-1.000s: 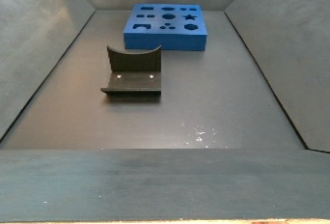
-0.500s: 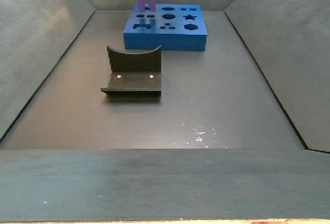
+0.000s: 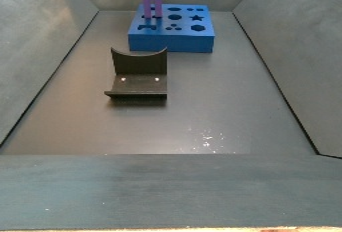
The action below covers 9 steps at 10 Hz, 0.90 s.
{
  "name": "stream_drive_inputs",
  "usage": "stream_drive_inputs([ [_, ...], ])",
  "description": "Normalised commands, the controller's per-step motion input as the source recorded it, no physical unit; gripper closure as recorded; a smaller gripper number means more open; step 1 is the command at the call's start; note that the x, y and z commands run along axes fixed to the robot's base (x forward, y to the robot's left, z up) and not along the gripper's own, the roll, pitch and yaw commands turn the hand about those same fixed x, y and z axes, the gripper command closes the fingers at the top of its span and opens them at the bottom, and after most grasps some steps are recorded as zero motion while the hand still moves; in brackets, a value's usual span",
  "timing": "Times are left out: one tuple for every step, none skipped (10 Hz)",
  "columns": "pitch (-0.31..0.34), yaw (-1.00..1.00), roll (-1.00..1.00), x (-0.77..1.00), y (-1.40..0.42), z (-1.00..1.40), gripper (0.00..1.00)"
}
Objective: Pick up the double-square object. Move up. Place the double-square object on the fixture. Regrasp the double-square object. Rotate the double-square object. Move to above the board. Insert the double-square object.
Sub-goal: Insert the double-square object.
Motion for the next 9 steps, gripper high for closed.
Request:
stream_drive_inputs([
  [0.0, 0.0, 0.0, 0.11, -0.07, -0.29, 1.0],
  [0.0, 0.0, 0.04, 0.18, -0.07, -0.32, 1.0],
  [0.0, -0.08, 0.13, 0.21, -0.03, -0.35, 1.0],
  [0.0, -0.24, 0.2, 0.18, 0.0, -0.37, 1.0],
  [0.0, -0.24, 0.15, 0.04, 0.0, -0.38, 1.0],
  [-0.009, 0.0, -0.02, -0.01, 0.0, 0.0, 1.0],
  [0.0, 0.0, 0.0, -0.02, 0.01, 0.0, 1.0],
  [-0.006, 0.0, 0.02, -0.07, 0.0, -0.19, 1.0],
  [-0.051, 0.0, 0.24, -0.07, -0.01, -0.54, 1.0],
])
